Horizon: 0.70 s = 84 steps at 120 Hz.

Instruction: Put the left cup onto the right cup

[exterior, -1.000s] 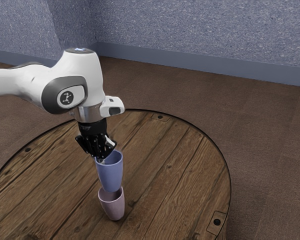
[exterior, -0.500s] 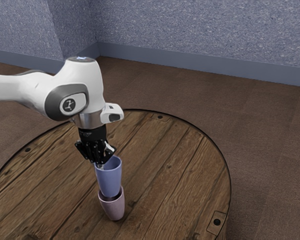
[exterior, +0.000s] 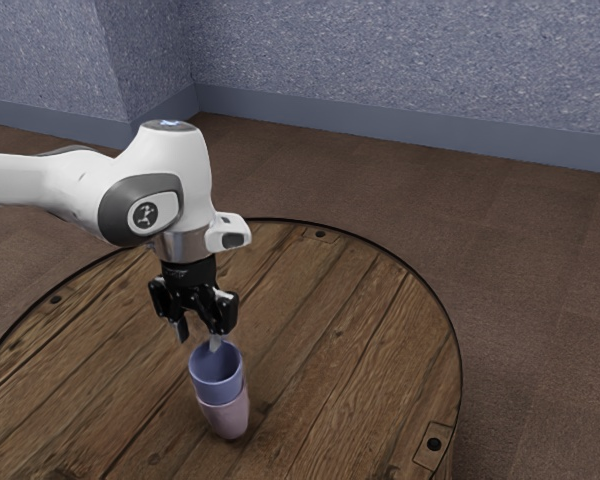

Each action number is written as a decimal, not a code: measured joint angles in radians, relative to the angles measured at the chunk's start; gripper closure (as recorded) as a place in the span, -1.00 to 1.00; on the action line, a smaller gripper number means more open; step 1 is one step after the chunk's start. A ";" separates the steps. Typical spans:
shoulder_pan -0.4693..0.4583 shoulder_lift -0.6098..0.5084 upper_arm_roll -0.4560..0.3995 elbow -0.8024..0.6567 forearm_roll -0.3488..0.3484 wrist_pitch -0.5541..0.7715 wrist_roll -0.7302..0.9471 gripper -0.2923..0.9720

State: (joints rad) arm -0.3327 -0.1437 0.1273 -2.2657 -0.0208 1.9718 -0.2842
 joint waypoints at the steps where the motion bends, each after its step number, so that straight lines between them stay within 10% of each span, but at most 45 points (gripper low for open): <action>1: 0.000 0.000 0.000 0.000 0.000 0.000 0.000 -0.18; 84: 0.126 0.104 -0.001 0.496 0.013 -0.291 0.032 -0.52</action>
State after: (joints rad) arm -0.2064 -0.0396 0.1268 -1.7699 -0.0077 1.6812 -0.2520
